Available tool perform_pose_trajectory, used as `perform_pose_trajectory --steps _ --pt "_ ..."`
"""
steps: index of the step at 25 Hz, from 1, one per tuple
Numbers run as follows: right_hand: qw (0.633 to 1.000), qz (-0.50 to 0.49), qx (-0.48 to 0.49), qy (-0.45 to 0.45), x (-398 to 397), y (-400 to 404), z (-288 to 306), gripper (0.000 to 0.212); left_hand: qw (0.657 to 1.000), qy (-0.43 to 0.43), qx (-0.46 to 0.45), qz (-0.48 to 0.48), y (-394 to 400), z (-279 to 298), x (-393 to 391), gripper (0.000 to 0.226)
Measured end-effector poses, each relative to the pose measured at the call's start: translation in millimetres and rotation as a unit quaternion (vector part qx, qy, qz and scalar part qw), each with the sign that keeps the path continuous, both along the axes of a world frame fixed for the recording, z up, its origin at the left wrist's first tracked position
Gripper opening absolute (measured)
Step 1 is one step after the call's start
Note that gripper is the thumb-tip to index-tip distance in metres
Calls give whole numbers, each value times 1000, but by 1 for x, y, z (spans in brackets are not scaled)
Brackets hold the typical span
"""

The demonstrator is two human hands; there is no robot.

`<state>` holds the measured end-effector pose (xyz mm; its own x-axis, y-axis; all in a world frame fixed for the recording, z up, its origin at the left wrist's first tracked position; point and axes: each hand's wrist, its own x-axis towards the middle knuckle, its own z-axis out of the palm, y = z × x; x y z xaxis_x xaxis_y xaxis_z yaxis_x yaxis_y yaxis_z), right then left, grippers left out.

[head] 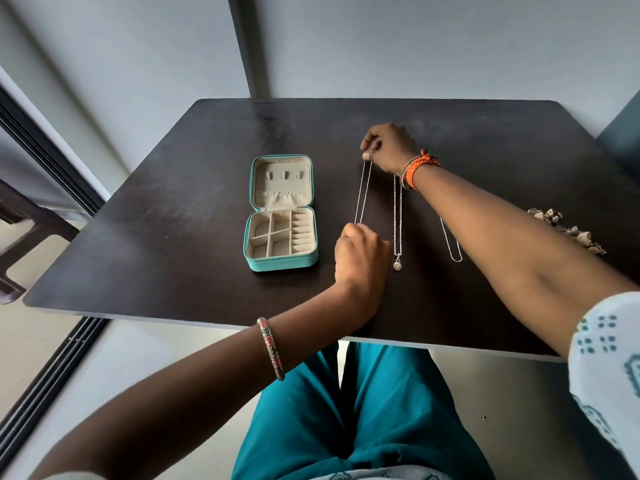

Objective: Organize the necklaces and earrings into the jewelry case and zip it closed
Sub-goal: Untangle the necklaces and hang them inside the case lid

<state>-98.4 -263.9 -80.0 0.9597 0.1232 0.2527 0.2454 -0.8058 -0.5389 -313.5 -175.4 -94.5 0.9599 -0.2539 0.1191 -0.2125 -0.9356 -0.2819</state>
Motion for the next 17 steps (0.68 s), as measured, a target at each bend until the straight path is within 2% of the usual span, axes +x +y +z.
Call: perform_pose_trajectory --steps 3,8,12,15,17 --pt "1000 9 4 -6 3 1 -4 7 1000 -8 -20 2 -1 6 3 33" --pt "1000 30 0 1 8 1 -9 3 996 32 -86 20 5 21 2 33" --pt "999 33 -1 11 11 0 -11 2 994 55 -86 34 7 20 0 32" --pt "999 38 -5 20 11 -1 -9 7 994 48 -91 42 9 25 -1 31" --pt "999 28 23 11 9 -1 -3 13 995 11 -98 29 14 33 -4 32"
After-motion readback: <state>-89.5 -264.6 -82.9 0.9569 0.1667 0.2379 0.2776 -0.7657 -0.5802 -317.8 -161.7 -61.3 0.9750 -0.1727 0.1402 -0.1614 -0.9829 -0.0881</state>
